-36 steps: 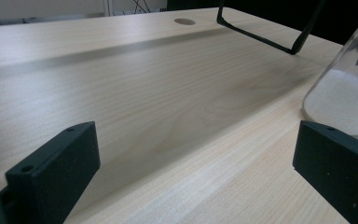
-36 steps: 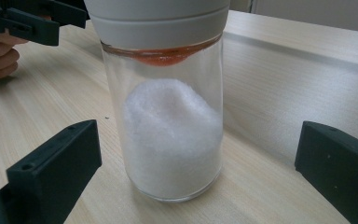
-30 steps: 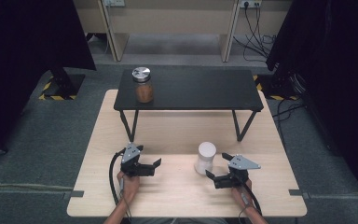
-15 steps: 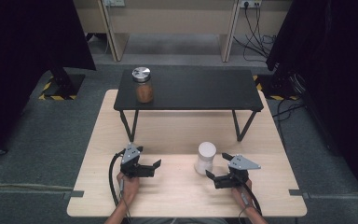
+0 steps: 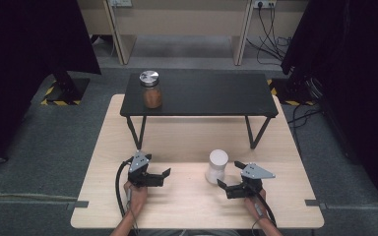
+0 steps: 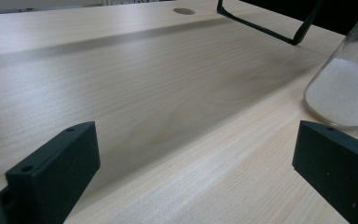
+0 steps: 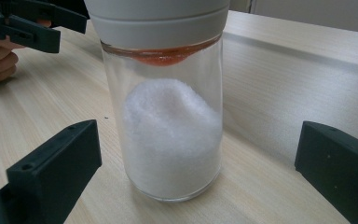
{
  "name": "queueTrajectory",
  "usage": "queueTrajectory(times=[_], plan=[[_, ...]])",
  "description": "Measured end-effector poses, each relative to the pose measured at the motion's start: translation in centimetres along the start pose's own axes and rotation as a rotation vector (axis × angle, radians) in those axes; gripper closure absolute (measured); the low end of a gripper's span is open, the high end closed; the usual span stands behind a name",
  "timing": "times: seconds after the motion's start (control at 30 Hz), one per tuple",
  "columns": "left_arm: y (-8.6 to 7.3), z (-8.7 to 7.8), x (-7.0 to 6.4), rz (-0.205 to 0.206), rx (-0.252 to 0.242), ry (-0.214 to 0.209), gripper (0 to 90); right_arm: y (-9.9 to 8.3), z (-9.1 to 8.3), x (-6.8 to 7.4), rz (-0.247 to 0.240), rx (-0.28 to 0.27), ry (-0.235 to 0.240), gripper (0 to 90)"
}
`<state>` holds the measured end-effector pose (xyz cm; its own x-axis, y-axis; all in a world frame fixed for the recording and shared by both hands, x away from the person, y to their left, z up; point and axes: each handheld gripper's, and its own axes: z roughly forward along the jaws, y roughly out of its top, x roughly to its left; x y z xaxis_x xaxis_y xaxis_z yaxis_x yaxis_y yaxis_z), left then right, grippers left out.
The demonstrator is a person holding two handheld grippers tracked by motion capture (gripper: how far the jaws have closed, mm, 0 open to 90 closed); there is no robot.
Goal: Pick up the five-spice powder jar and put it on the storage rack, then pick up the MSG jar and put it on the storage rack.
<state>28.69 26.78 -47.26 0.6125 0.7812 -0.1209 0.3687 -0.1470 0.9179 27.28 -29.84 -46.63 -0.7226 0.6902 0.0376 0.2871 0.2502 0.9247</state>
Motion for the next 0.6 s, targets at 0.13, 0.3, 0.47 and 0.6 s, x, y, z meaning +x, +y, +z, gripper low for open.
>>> queueTrajectory(times=[0.13, 0.3, 0.47, 0.6], plan=[[0.01, 0.01, -0.03, 0.002, 0.001, 0.001, 0.0, 0.0, 0.0, 0.0, 0.0, 0.0, 0.0, 0.5], [0.01, 0.01, -0.01, 0.0, 0.0, 0.001, 0.0, -0.01, -0.01, -0.01, 0.002, 0.0, -0.001, 0.5], [0.02, 0.02, -0.03, 0.004, 0.001, 0.0, 0.0, 0.0, 0.0, 0.0, 0.001, 0.0, -0.001, 0.5], [0.04, 0.05, -0.08, 0.006, 0.002, 0.001, 0.0, -0.04, 0.0, -0.06, 0.004, -0.002, 0.0, 0.5]])
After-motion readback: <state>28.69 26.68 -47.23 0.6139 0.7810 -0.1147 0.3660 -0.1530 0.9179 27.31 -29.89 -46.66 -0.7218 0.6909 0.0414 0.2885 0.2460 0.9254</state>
